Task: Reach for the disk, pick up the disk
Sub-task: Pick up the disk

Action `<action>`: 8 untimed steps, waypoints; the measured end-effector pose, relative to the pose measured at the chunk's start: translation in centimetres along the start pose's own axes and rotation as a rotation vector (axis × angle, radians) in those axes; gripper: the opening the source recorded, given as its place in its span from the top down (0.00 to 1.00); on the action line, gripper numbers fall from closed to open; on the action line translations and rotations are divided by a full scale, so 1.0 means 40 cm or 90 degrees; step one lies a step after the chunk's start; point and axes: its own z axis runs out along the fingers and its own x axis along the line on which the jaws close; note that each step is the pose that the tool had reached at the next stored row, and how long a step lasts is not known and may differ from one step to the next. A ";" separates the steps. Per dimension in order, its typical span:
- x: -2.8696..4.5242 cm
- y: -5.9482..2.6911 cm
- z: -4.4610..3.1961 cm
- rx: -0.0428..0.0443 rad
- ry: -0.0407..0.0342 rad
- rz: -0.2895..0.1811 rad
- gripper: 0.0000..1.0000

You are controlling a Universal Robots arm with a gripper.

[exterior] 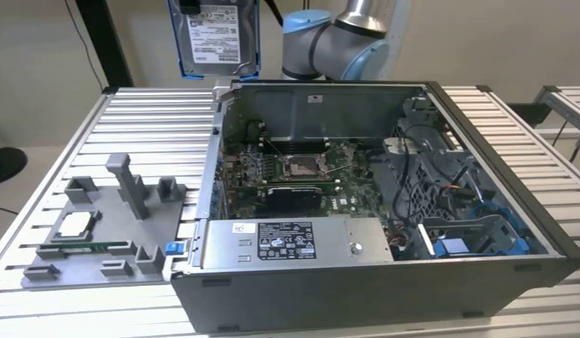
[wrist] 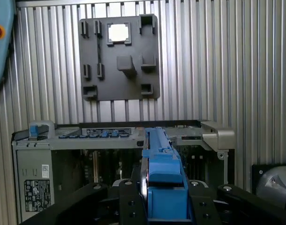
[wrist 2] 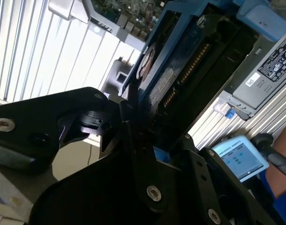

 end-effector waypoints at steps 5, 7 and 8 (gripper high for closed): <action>-0.003 -0.046 -0.001 0.0000 0.0001 0.000 1.00; -0.004 -0.064 -0.001 0.0000 0.0000 0.000 1.00; -0.004 -0.073 -0.001 0.0000 0.0000 0.000 1.00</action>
